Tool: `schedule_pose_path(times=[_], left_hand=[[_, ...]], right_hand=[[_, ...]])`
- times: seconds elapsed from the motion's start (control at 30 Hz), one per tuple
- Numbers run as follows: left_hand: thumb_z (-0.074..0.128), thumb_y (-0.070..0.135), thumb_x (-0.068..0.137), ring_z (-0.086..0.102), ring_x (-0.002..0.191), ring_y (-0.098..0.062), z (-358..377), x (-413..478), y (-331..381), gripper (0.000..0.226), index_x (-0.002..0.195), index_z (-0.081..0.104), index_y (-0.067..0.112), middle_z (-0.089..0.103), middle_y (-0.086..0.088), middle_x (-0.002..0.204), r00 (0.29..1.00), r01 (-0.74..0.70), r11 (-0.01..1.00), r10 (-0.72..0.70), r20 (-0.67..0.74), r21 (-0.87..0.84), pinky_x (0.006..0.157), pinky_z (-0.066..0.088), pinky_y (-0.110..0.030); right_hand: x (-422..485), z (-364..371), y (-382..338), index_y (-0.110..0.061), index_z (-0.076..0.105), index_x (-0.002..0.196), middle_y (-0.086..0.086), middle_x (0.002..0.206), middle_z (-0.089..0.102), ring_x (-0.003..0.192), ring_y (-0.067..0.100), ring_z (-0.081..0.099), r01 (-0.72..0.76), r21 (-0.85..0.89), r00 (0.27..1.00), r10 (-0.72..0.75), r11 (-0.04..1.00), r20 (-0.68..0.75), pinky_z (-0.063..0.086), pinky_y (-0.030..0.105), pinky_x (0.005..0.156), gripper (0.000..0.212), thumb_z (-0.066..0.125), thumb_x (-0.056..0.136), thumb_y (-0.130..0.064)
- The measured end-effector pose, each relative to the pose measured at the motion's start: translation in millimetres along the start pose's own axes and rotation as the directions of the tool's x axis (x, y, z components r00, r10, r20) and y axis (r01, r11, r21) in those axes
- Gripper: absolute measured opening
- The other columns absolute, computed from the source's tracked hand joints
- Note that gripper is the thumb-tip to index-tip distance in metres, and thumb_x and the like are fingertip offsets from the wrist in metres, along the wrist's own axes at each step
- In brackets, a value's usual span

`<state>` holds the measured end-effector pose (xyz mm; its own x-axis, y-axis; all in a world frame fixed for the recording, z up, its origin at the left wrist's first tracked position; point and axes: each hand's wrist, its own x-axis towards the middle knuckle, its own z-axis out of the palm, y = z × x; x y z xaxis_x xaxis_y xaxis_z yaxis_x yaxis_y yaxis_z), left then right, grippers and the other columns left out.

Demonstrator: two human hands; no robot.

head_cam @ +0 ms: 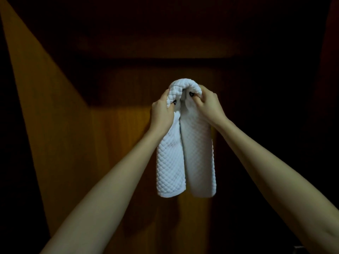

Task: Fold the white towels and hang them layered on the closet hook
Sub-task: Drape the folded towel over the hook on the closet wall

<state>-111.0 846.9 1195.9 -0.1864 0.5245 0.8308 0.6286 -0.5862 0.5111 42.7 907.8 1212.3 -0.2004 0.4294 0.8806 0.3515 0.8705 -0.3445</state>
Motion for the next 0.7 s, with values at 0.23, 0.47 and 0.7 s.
schedule_pose_path(times=[0.23,0.47,0.7], left_hand=[[0.046,0.003,0.098,0.062,0.109,-0.023,2,4,-7,0.044,0.141,0.048,0.008,0.065,-0.012,0.122,0.993,-0.048,0.984,0.066,-0.100,0.172,0.090,0.049,-0.030],[0.045,0.006,0.099,0.059,0.116,-0.031,1,5,-7,0.043,0.141,0.046,0.007,0.061,-0.013,0.131,0.969,-0.015,0.932,0.102,-0.224,0.363,0.093,0.043,-0.036],[0.057,0.010,0.096,0.065,0.106,-0.015,13,-29,-22,0.045,0.141,0.050,0.010,0.067,-0.006,0.121,0.986,-0.108,0.994,0.111,-0.120,0.036,0.087,0.050,-0.014]], right_hand=[[12,0,-2,-0.013,0.057,0.131,0.004,0.094,0.071,0.081,0.015,0.068,-0.019,-0.132,0.999,0.015,0.991,-0.032,0.054,0.032,0.072,0.036,0.045,0.098,-0.010],[-4,16,-6,-0.016,0.058,0.119,0.002,0.096,0.068,0.086,0.017,0.065,-0.007,-0.165,0.988,-0.019,0.986,-0.151,0.054,0.045,0.073,0.026,0.044,0.097,-0.013],[-36,24,-5,-0.025,0.050,0.138,-0.032,0.110,0.058,0.108,-0.014,0.056,-0.029,0.146,0.995,0.043,0.989,-0.093,0.046,0.009,0.088,0.042,0.050,0.097,-0.017]])
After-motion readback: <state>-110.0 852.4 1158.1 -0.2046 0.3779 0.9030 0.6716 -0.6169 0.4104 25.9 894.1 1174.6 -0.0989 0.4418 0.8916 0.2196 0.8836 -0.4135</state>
